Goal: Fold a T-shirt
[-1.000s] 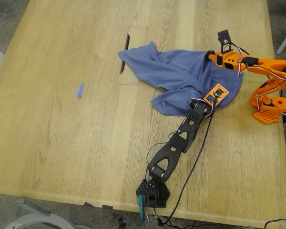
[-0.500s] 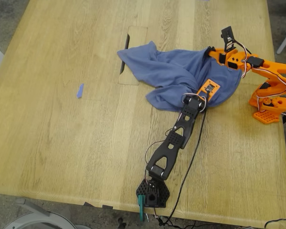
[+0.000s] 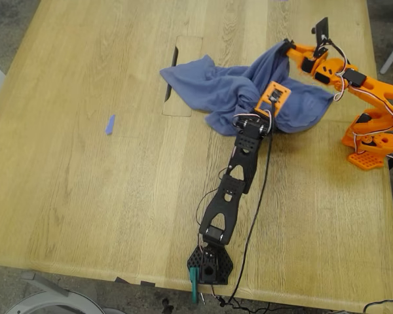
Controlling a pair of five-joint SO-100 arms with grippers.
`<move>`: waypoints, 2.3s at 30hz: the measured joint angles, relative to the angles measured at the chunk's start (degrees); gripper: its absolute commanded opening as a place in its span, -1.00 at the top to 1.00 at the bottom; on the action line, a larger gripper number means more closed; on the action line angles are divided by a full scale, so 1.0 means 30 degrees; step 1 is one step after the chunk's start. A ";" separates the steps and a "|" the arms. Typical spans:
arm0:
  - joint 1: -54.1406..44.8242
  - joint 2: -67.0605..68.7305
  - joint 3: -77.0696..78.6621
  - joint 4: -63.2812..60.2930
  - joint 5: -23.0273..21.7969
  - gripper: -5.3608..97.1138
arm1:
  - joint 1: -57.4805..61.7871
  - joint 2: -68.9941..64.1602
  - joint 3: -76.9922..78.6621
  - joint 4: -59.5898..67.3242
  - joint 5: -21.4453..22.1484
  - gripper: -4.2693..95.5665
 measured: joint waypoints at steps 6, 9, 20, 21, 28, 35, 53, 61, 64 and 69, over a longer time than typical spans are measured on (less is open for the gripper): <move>-0.0498 0.2344 0.0000 -0.0410 0.0000 0.90 | -0.0791 -0.0264 -0.2314 -0.1406 -0.0322 0.91; -0.0615 0.3223 0.0000 -0.1465 0.0000 0.90 | -0.1318 -0.0820 -0.3633 -0.2695 -0.0586 0.91; -0.0938 0.5654 0.0000 -0.6943 -0.0029 0.90 | -0.4395 -0.1055 -0.6885 -0.4248 -0.1143 0.91; -0.1055 0.6006 0.0000 -0.7354 -0.0029 0.90 | -0.4482 -0.1055 -0.7266 -0.4336 -0.1113 0.91; -0.2021 0.8643 0.0000 -0.8818 -0.0615 0.90 | -0.4336 -0.0527 -0.8057 -0.4453 -0.1143 0.91; -0.1494 1.0781 0.0000 -1.0049 -0.0645 0.90 | -0.4482 -0.0176 -0.9639 -0.4629 -0.1143 0.91; -0.0146 1.7578 0.6445 -1.4531 -0.0469 0.90 | -0.7236 -0.5977 -2.3408 0.1201 -0.1143 0.91; -0.1465 1.8604 0.7002 -1.4795 -0.0645 0.90 | -0.7998 -0.8760 -2.8975 0.3779 -0.1143 0.91; -0.2021 1.8926 0.7295 -1.4795 -0.0732 0.90 | -0.8701 -0.8818 -2.9414 0.4336 -0.1143 0.91; -0.2285 1.9512 0.7383 -1.4941 -0.0850 0.90 | -1.0049 -0.8848 -2.9824 0.5625 -0.1289 0.91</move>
